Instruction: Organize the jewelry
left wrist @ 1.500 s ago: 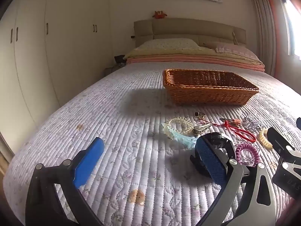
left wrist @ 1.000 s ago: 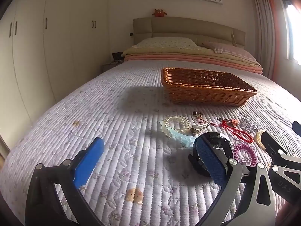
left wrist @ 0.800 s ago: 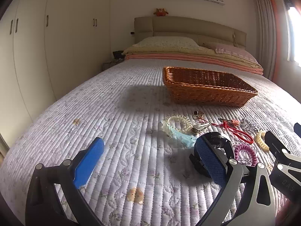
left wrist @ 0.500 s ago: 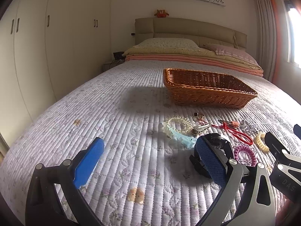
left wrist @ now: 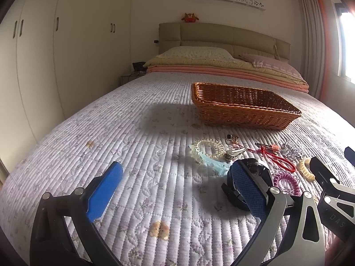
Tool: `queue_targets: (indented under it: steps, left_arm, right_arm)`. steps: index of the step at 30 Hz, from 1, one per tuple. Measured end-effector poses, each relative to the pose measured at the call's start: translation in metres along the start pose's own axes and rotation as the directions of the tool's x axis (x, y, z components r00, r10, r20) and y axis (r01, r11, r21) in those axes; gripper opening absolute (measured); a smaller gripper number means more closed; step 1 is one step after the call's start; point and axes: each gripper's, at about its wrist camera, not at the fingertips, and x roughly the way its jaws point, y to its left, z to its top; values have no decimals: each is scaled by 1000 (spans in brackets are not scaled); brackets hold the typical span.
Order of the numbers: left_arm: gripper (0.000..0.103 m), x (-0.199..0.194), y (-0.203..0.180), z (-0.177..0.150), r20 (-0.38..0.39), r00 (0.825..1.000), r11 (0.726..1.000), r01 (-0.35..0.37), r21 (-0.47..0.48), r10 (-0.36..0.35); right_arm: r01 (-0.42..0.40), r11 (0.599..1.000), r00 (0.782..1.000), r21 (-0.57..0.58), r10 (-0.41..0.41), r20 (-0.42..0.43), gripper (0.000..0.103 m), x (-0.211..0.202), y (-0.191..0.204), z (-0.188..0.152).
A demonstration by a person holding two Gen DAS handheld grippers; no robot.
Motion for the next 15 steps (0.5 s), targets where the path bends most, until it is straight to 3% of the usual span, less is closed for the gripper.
queue_targets:
  steps: [15]
  left_arm:
    - [96,4,3,0,-11,1000,1000,21,-17,-21]
  right_arm:
    - [4,1000,1000,-3,-4,-20,96,6,2,1]
